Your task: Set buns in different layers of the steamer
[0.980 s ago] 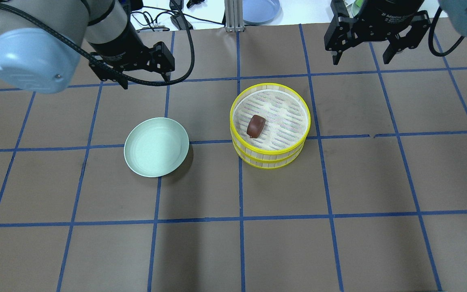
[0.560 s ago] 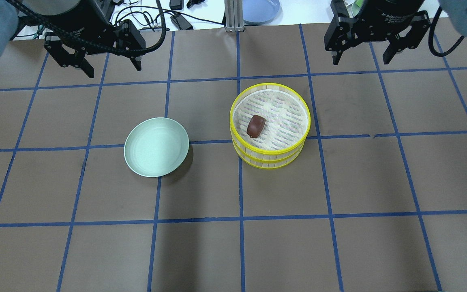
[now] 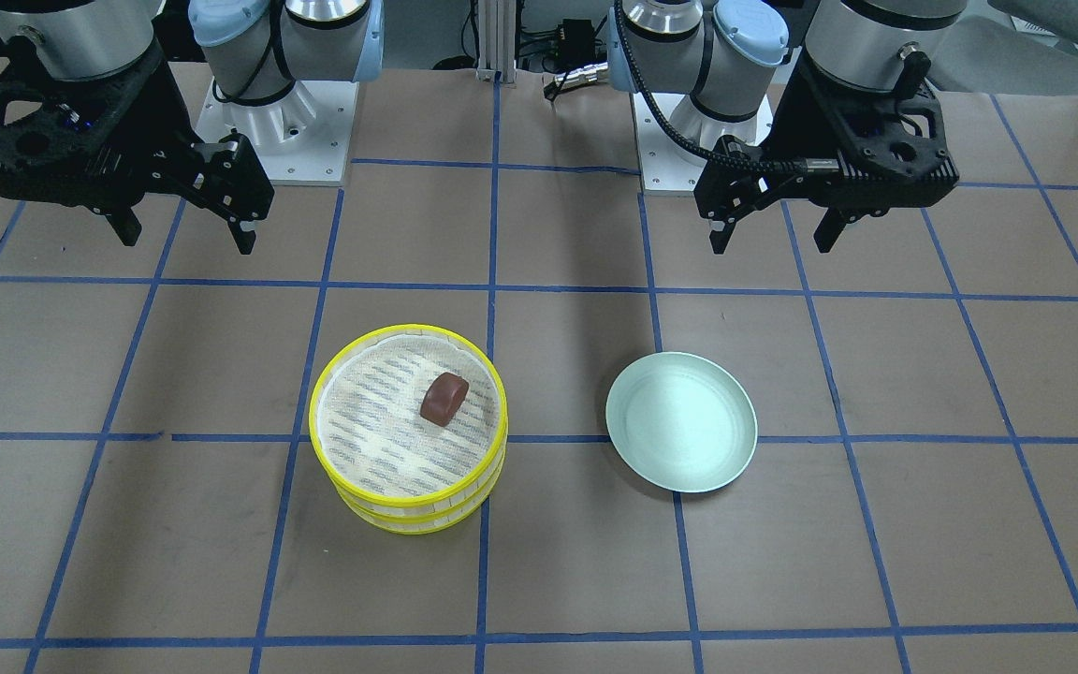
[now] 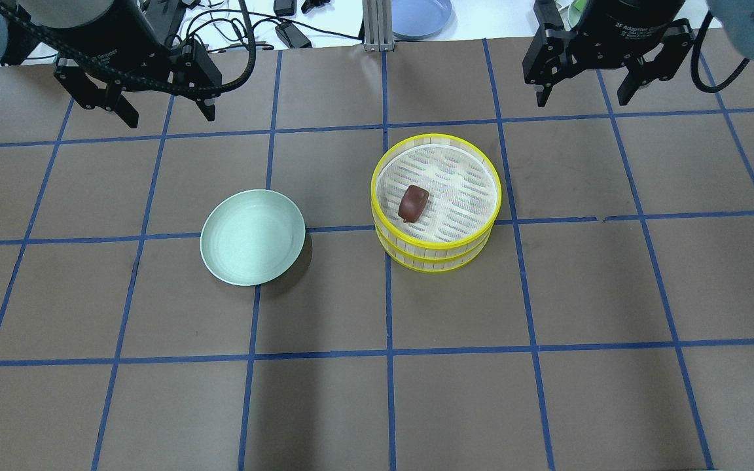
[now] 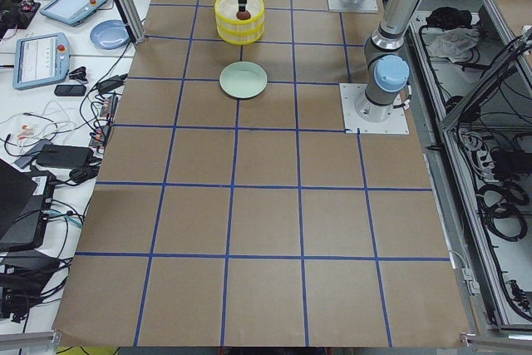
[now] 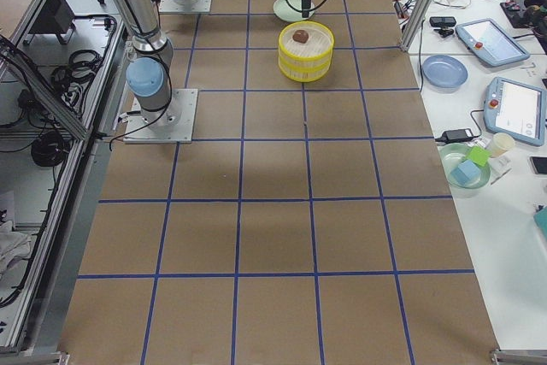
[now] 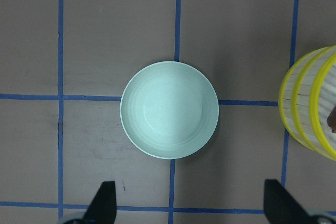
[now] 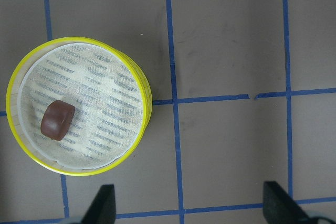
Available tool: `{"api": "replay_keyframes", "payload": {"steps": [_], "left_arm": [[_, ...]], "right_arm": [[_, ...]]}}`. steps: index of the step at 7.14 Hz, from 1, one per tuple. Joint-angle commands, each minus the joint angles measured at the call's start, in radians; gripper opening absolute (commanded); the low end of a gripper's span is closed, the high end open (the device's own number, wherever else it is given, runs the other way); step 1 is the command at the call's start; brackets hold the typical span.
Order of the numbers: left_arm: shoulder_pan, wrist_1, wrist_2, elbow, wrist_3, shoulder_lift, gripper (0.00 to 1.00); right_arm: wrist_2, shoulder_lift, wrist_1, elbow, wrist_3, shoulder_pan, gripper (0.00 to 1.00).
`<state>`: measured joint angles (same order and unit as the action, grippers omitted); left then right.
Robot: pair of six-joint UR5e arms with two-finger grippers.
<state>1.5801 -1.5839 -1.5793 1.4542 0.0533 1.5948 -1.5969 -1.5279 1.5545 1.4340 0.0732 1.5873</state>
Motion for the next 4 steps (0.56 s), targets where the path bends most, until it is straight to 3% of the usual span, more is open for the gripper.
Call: {"api": "replay_keyframes", "payload": {"steps": [1,4], "left_arm": [[-0.002,-0.013,-0.002,0.023,-0.007,-0.015,1.0],[-0.009,-0.031,-0.016,0.025,-0.049,-0.022,1.0]], "right_arm": [[-0.002,0.0,-0.001,0.0,-0.001,-0.001,1.0],[-0.002,0.0,-0.001,0.0,-0.001,-0.001,1.0]]}}
